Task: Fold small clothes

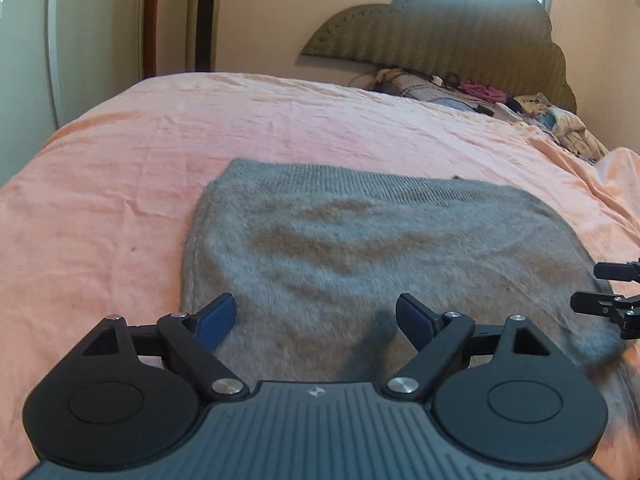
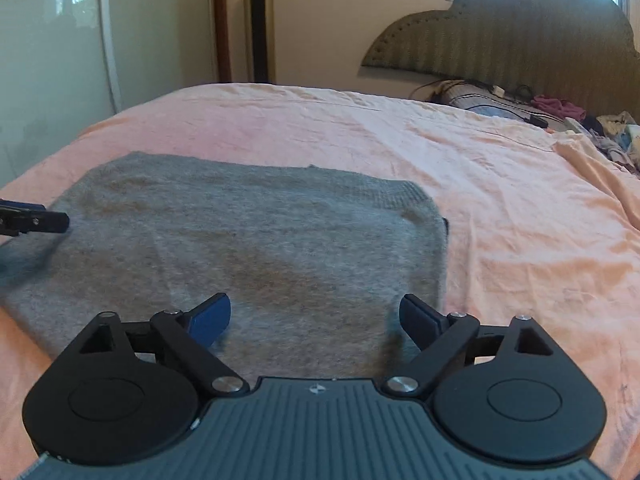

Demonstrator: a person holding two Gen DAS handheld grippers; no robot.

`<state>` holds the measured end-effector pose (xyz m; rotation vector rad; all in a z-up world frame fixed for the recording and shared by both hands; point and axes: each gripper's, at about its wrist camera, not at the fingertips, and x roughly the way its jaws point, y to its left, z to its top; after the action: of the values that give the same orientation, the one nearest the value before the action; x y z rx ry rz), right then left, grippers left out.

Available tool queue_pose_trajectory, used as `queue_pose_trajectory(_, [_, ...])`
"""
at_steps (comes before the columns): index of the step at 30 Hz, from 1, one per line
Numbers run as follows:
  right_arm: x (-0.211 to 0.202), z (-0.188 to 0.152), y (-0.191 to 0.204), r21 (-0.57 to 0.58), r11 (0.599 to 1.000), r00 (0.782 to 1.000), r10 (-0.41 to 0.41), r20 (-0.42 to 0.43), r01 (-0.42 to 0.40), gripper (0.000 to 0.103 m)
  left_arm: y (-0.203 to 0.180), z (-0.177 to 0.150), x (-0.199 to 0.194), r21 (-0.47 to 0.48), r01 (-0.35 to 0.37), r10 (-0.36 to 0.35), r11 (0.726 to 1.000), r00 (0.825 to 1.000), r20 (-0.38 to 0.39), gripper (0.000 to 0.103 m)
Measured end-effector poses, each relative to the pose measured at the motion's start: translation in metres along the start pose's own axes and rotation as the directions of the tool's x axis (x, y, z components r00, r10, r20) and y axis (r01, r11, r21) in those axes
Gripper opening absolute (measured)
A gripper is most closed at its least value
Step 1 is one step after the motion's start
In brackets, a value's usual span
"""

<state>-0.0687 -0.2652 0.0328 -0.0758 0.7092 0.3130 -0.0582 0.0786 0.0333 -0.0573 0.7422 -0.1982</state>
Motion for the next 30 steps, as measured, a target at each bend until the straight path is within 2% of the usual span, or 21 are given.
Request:
queue_pose_trajectory(2, [0.009, -0.017, 0.006, -0.031, 1.0, 0.998, -0.005, -0.067, 0.003, 0.098, -0.005, -0.015, 0.005, 0.076, -0.044, 0.045, 0.996, 0.999, -0.014, 0.089])
queue_pose_trajectory(3, [0.005, -0.027, 0.004, -0.044, 0.999, 1.0, 0.009, -0.022, -0.01, 0.103, -0.008, -0.023, 0.006, 0.136, -0.078, 0.077, 0.988, 0.997, 0.016, 0.092])
queue_pose_trajectory(4, [0.003, -0.03, -0.002, -0.029, 0.999, 1.0, 0.025, -0.013, -0.025, 0.103, -0.005, -0.025, 0.005, 0.135, -0.092, 0.09, 0.987, 0.996, 0.02, 0.092])
queue_pose_trajectory(5, [-0.002, -0.028, -0.005, -0.005, 1.0, 0.999, 0.024, -0.031, -0.024, 0.103, 0.002, -0.022, 0.001, 0.082, -0.085, 0.086, 0.993, 0.996, -0.002, 0.091])
queue_pose_trajectory(7, [-0.022, -0.022, -0.022, 0.122, 0.992, 0.998, 0.044, -0.038, -0.039, 0.091, 0.019, -0.017, -0.021, -0.061, -0.059, 0.059, 0.996, 0.998, -0.001, 0.09])
queue_pose_trajectory(8, [-0.033, -0.022, -0.036, 0.215, 0.973, 0.996, 0.087, -0.015, -0.081, 0.092, 0.031, -0.019, -0.036, -0.156, -0.029, 0.033, 0.987, 0.999, 0.023, 0.091])
queue_pose_trajectory(9, [-0.045, -0.025, -0.051, 0.309, 0.943, 0.992, 0.125, 0.017, -0.124, 0.094, 0.042, -0.025, -0.049, -0.259, 0.009, 0.002, 0.966, 0.999, 0.042, 0.091])
queue_pose_trajectory(10, [-0.058, -0.032, -0.068, 0.413, 0.898, 0.988, 0.146, 0.049, -0.153, 0.095, 0.053, -0.033, -0.06, -0.36, 0.042, -0.025, 0.932, 0.998, 0.052, 0.091])
queue_pose_trajectory(11, [-0.066, -0.039, -0.082, 0.495, 0.853, 0.986, 0.156, 0.064, -0.167, 0.095, 0.064, -0.044, -0.069, -0.466, 0.072, -0.053, 0.882, 0.997, 0.055, 0.091])
queue_pose_trajectory(12, [-0.072, -0.049, -0.097, 0.584, 0.791, 0.982, 0.172, 0.072, -0.181, 0.095, 0.072, -0.055, -0.073, -0.55, 0.095, -0.079, 0.83, 0.995, 0.053, 0.091])
queue_pose_trajectory(13, [-0.075, -0.058, -0.107, 0.65, 0.736, 0.979, 0.19, 0.071, -0.19, 0.095, 0.079, -0.069, -0.075, -0.636, 0.117, -0.114, 0.763, 0.992, 0.046, 0.09])
queue_pose_trajectory(14, [-0.075, -0.068, -0.115, 0.702, 0.685, 0.975, 0.211, 0.064, -0.194, 0.096, 0.083, -0.081, -0.078, -0.69, 0.157, -0.144, 0.707, 0.987, 0.077, 0.091])
queue_pose_trajectory(15, [-0.072, -0.076, -0.117, 0.728, 0.658, 0.973, 0.224, 0.054, -0.192, 0.095, 0.084, -0.087, -0.081, -0.72, 0.183, -0.152, 0.67, 0.982, 0.108, 0.091])
queue_pose_trajectory(18, [-0.061, -0.072, -0.106, 0.709, 0.674, 0.97, 0.236, 0.059, -0.207, 0.099, 0.087, -0.091, -0.068, -0.787, 0.252, -0.216, 0.563, 0.964, 0.154, 0.092])
queue_pose_trajectory(19, [-0.054, -0.064, -0.101, 0.701, 0.675, 0.964, 0.258, 0.067, -0.229, 0.099, 0.086, -0.088, -0.063, -0.795, 0.267, -0.216, 0.545, 0.961, 0.174, 0.093])
queue_pose_trajectory(21, [-0.037, -0.058, -0.093, 0.703, 0.663, 0.953, 0.292, 0.075, -0.259, 0.095, 0.084, -0.079, -0.052, -0.794, 0.261, -0.201, 0.549, 0.963, 0.178, 0.092])
queue_pose_trajectory(23, [-0.027, -0.052, -0.088, 0.691, 0.674, 0.955, 0.287, 0.078, -0.259, 0.081, 0.082, -0.071, -0.045, -0.8, 0.228, -0.17, 0.556, 0.973, 0.159, 0.076])
queue_pose_trajectory(24, [-0.022, -0.051, -0.087, 0.698, 0.669, 0.952, 0.3, 0.06, -0.255, 0.053, 0.082, -0.066, -0.039, -0.797, 0.195, -0.17, 0.572, 0.978, 0.117, 0.04])
queue_pose_trajectory(25, [-0.018, -0.052, -0.09, 0.715, 0.655, 0.949, 0.313, 0.037, -0.244, 0.026, 0.083, -0.065, -0.032, -0.796, 0.158, -0.177, 0.584, 0.982, 0.066, 0.016])
queue_pose_trajectory(27, [-0.015, -0.058, -0.092, 0.725, 0.641, 0.943, 0.332, 0.034, -0.252, 0.016, 0.086, -0.067, -0.028, -0.788, 0.136, -0.179, 0.601, 0.983, 0.034, 0.006])
queue_pose_trajectory(30, [-0.027, -0.068, -0.094, 0.725, 0.629, 0.938, 0.34, 0.065, -0.279, 0.013, 0.091, -0.062, -0.038, -0.743, 0.141, -0.176, 0.654, 0.984, 0.032, 0.004])
